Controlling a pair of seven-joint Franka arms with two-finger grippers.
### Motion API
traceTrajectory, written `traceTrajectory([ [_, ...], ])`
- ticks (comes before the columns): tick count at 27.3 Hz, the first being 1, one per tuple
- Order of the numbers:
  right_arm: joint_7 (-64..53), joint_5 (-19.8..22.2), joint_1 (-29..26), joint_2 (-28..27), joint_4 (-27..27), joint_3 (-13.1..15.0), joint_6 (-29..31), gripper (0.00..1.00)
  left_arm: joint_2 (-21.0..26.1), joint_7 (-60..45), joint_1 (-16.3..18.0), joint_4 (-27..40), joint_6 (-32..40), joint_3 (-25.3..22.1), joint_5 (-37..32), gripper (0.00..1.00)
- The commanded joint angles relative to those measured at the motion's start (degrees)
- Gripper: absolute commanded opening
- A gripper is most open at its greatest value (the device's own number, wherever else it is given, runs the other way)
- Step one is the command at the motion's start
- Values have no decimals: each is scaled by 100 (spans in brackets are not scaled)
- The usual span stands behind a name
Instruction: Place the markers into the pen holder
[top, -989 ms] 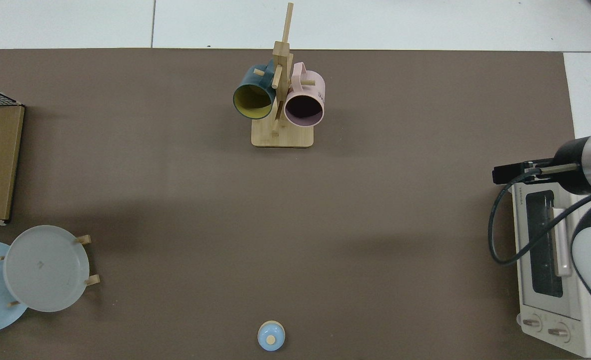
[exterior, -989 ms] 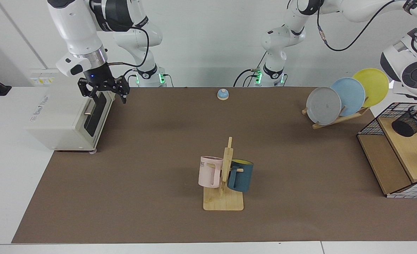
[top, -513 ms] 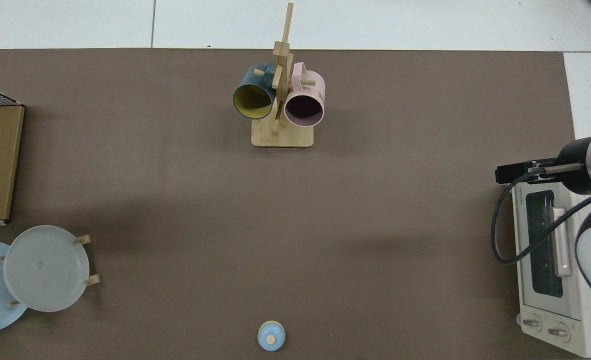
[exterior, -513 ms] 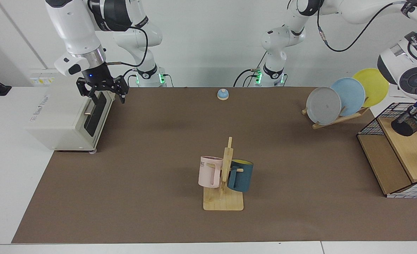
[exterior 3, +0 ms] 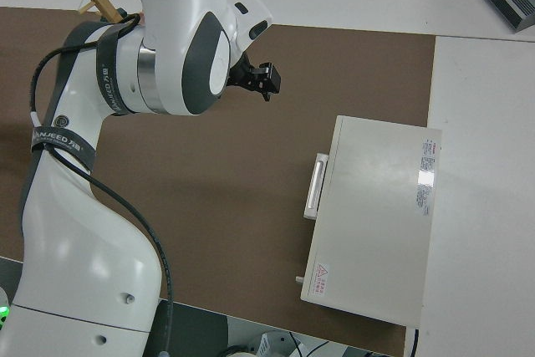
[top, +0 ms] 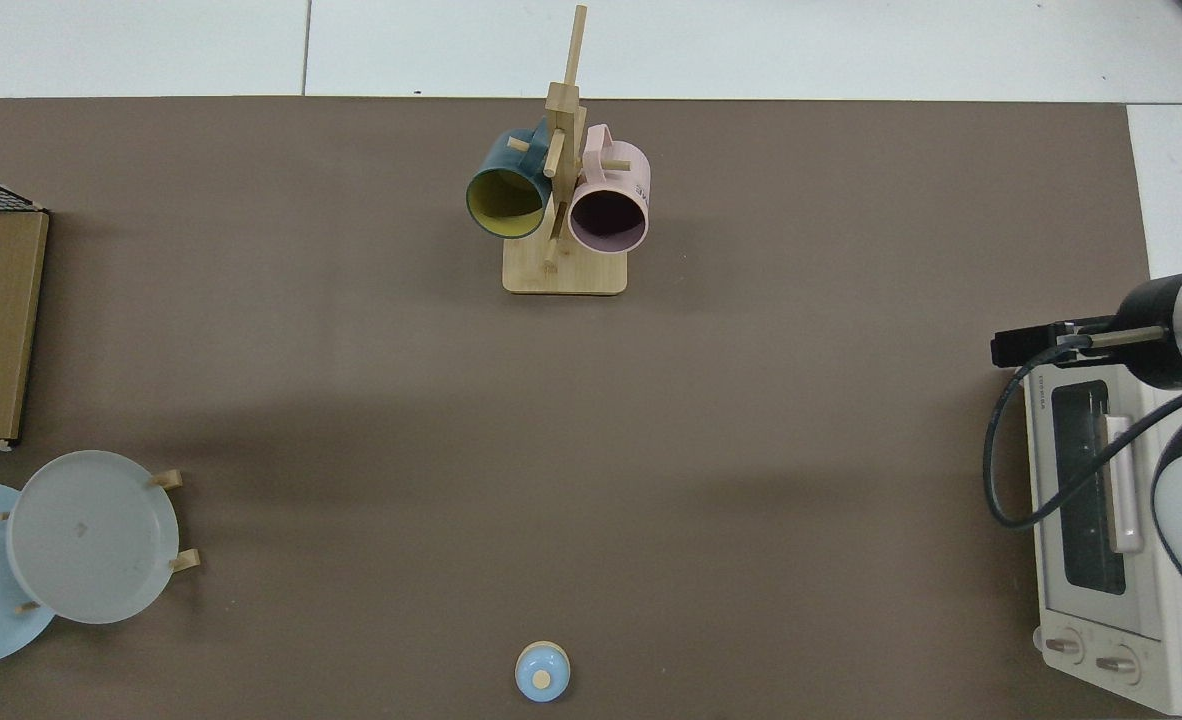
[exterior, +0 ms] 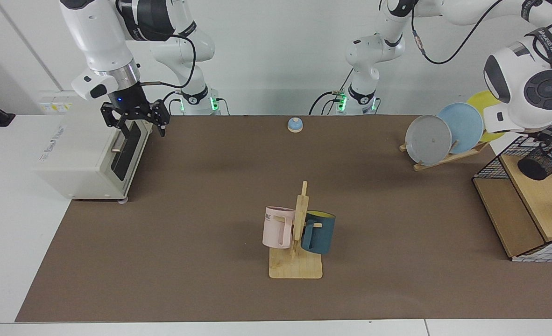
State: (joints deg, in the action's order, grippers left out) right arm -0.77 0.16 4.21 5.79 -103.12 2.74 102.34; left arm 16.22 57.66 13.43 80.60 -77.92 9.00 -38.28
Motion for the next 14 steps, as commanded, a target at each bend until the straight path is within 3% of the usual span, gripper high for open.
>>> traceTrajectory([
  [1,-63,11,45,54,11,43,-65,100,-180,-773,72,272,-48,67,1084,100],
  [8,-63,2,45,54,11,43,-73,100,-707,-2722,-68,1238,-355,251,2560,100],
  [14,-63,2,45,54,11,43,-73,100,-998,-4437,-639,1837,-998,374,3106,100],
])
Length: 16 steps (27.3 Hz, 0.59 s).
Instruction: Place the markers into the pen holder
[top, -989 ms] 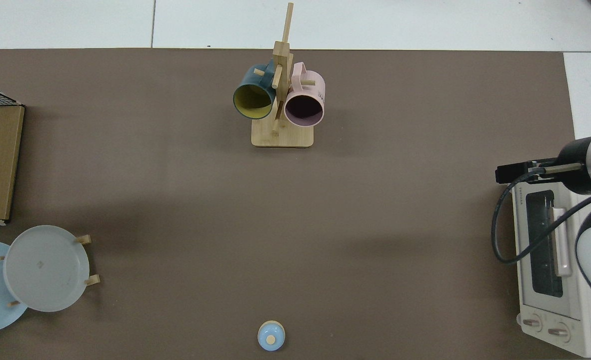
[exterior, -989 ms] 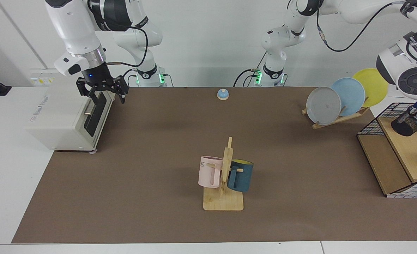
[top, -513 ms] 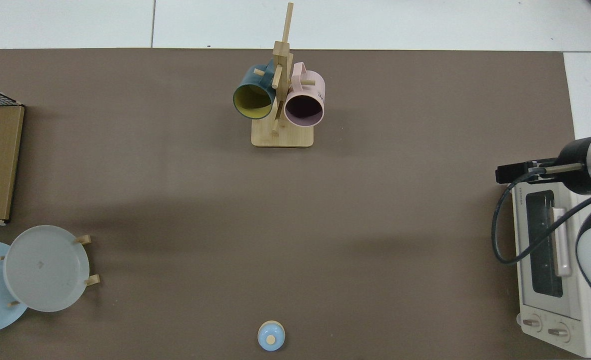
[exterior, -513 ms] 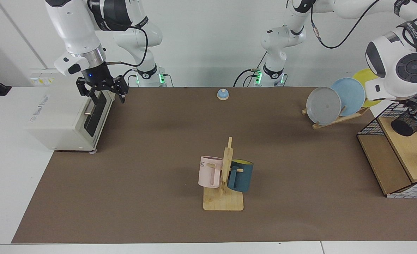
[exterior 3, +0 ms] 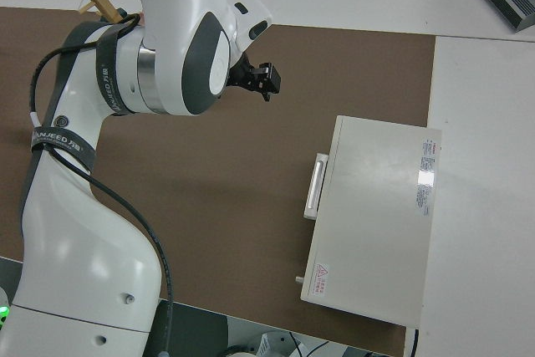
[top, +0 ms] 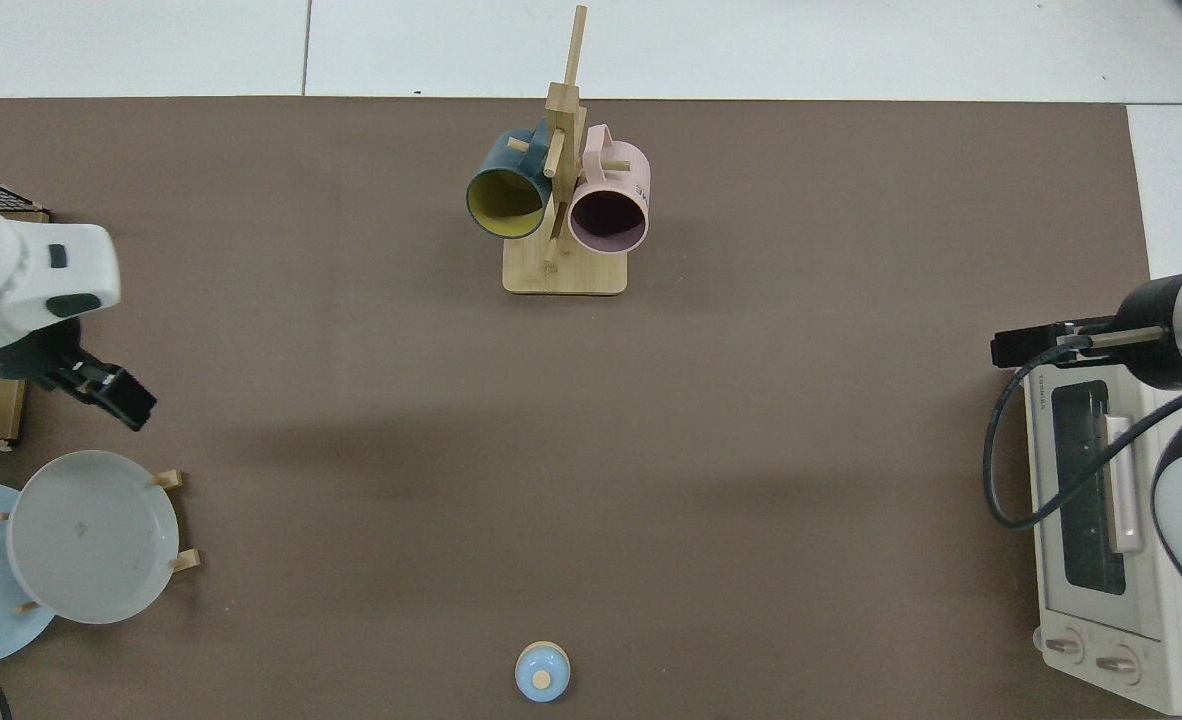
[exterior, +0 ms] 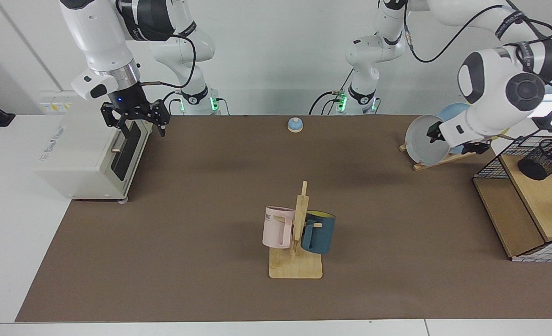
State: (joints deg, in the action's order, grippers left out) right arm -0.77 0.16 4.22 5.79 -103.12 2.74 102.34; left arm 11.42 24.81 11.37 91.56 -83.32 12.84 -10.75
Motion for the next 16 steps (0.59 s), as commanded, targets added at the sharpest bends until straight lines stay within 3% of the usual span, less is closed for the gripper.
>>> traceTrajectory([
  [1,-63,2,44,54,11,43,-73,100,-518,-1371,-495,723,-457,-10,406,100],
  [6,-63,2,44,54,11,43,-65,100,-509,-1804,-575,714,-632,-18,573,100],
  [12,-63,2,44,54,11,43,-73,100,-413,-1620,-277,310,-1055,-63,766,100],
  [16,-63,2,44,63,11,43,-65,100,-482,-1558,-258,-32,-1037,-1,811,100],
])
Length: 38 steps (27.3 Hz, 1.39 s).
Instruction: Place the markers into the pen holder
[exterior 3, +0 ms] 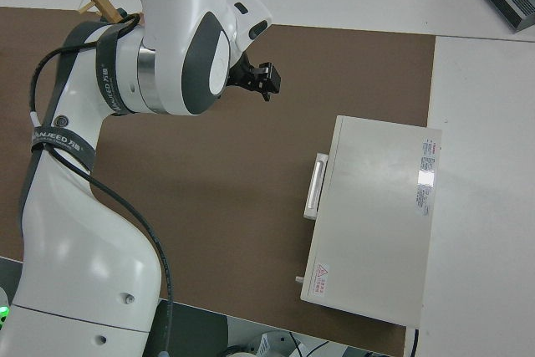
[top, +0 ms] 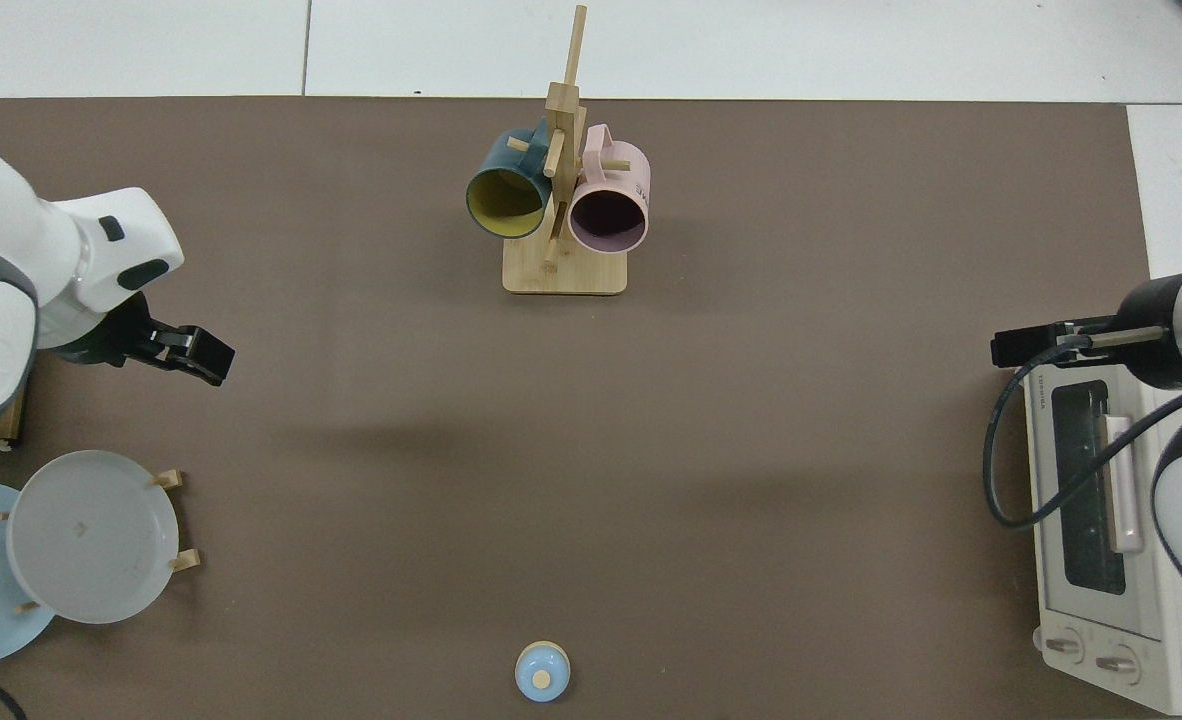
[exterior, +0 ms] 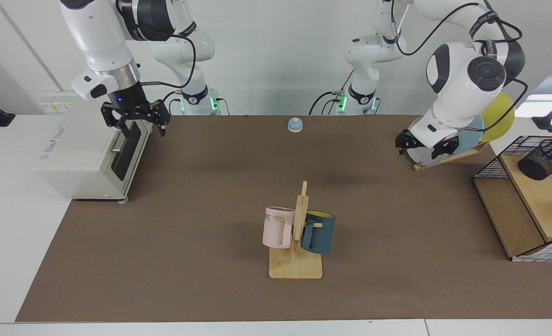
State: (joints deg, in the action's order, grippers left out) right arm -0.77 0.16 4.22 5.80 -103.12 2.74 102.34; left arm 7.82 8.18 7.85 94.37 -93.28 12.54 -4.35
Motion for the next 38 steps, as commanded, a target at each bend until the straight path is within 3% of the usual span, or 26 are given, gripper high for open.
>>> traceTrajectory([
  [1,-63,2,44,53,11,43,-65,100,-131,122,103,-340,-50,38,224,100],
  [5,-63,2,44,53,11,43,-73,100,-332,97,156,-445,108,29,795,100],
  [16,-63,2,44,53,11,43,-65,100,-1080,-659,156,-104,355,-67,848,100],
  [18,-63,2,44,53,11,43,-73,100,-1229,-677,33,98,285,-259,857,100],
  [22,-63,2,44,53,11,43,-73,100,-1554,-677,-599,590,83,-927,866,100],
  [28,-63,2,44,53,11,43,-73,100,-1766,-1081,-740,881,126,-1008,857,100],
  [38,-63,2,44,53,11,43,-73,100,-1582,-1082,-925,662,3,-1061,647,100],
])
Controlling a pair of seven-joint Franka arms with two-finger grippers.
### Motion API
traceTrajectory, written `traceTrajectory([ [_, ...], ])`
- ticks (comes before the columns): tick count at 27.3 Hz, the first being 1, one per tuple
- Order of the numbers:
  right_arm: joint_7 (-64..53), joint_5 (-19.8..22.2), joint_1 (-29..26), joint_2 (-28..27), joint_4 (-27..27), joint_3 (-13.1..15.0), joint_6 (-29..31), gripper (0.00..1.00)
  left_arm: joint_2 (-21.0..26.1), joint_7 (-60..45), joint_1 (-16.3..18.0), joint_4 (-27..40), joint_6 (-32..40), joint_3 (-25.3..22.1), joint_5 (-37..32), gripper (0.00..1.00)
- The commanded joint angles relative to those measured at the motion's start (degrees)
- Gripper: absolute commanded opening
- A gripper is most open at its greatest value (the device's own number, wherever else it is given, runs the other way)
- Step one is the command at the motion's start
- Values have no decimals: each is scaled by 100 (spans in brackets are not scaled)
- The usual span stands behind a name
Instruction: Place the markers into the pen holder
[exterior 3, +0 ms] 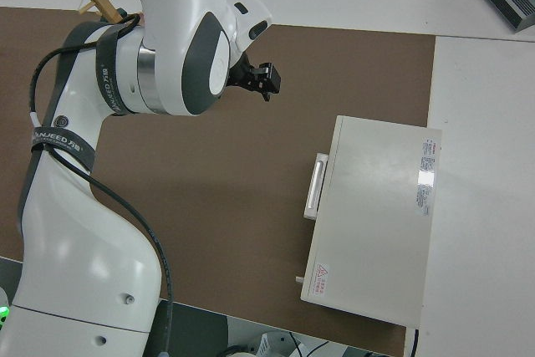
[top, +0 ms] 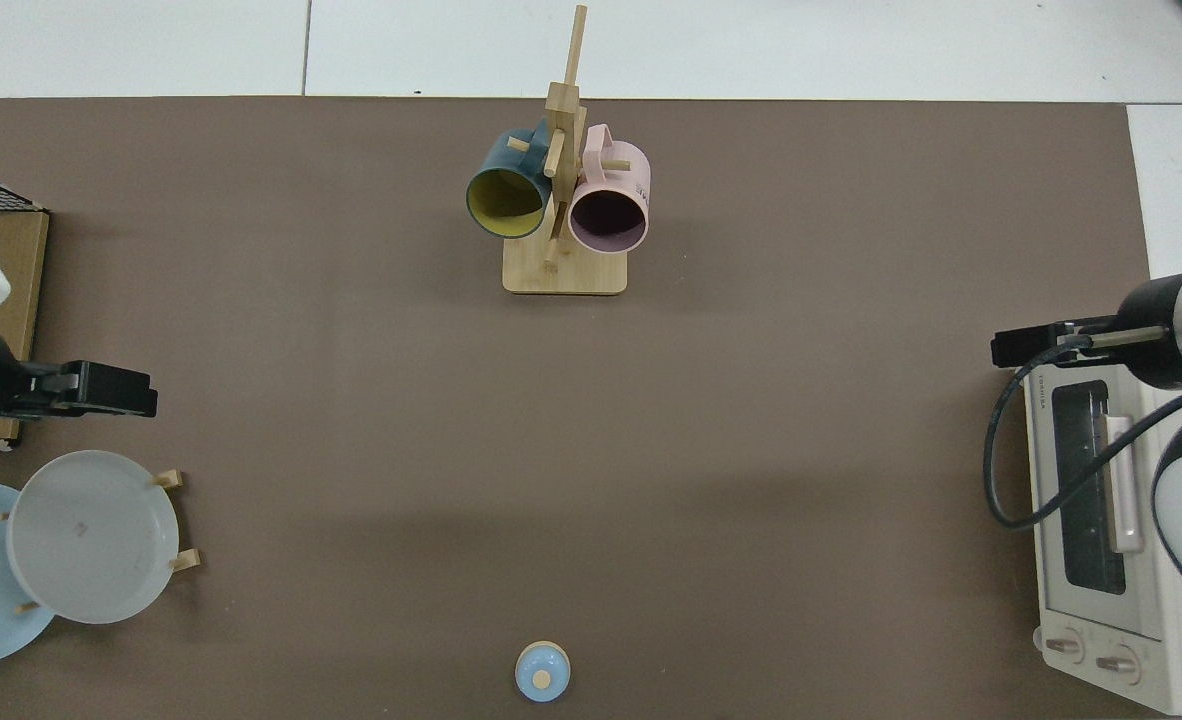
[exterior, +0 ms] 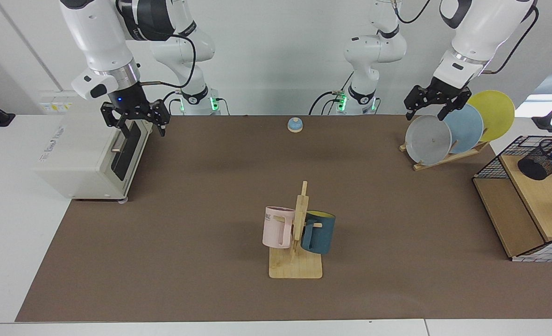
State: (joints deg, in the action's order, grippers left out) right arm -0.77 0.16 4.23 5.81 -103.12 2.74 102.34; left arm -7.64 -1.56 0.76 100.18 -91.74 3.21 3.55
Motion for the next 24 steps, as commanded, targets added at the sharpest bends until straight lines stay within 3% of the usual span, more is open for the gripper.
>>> traceTrajectory([
  [1,-63,2,43,52,11,43,-73,100,-18,-108,-216,20,-142,-128,-205,100],
  [24,-63,2,43,52,11,43,-73,100,360,648,-216,-420,-169,-119,-460,100],
])
